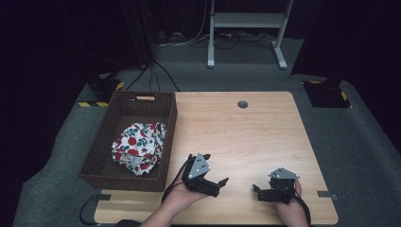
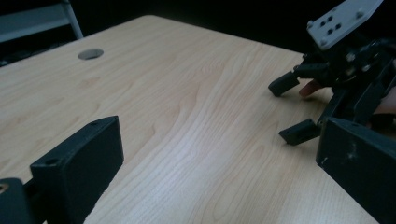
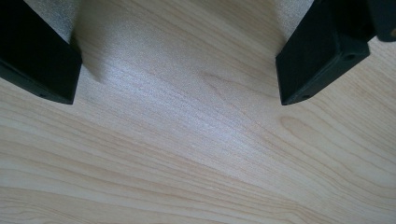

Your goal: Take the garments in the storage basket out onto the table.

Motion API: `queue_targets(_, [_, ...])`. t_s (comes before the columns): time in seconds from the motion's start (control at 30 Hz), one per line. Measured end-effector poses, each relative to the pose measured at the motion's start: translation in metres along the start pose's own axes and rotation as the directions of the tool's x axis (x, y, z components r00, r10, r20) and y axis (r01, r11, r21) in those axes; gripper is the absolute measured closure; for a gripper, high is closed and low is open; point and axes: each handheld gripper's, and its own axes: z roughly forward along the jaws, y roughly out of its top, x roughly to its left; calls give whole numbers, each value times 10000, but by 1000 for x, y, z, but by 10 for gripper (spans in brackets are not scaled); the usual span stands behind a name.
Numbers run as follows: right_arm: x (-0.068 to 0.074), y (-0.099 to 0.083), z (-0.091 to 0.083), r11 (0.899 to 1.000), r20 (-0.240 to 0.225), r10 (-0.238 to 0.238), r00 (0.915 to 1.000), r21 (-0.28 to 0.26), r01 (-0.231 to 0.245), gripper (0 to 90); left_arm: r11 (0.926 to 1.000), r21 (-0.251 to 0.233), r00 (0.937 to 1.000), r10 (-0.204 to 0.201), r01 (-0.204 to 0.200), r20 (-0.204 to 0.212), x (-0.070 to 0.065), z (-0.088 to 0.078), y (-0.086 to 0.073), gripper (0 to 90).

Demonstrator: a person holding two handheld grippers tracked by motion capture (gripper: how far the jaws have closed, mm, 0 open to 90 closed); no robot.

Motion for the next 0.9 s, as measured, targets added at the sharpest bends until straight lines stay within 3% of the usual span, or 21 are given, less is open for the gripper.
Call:
queue_targets(0.43, [0, 0, 0, 10000, 0, 3, 10000, 1, -3, 0, 9954, -955, 9998, 43, -60, -177, 4, -24, 17, 12])
queue_targets(0.9, [0, 0, 0, 10000, 1, 1, 10000, 2, -1, 0, 9855, -1688, 9988, -269, 196, -413, 17, -45, 26, 24])
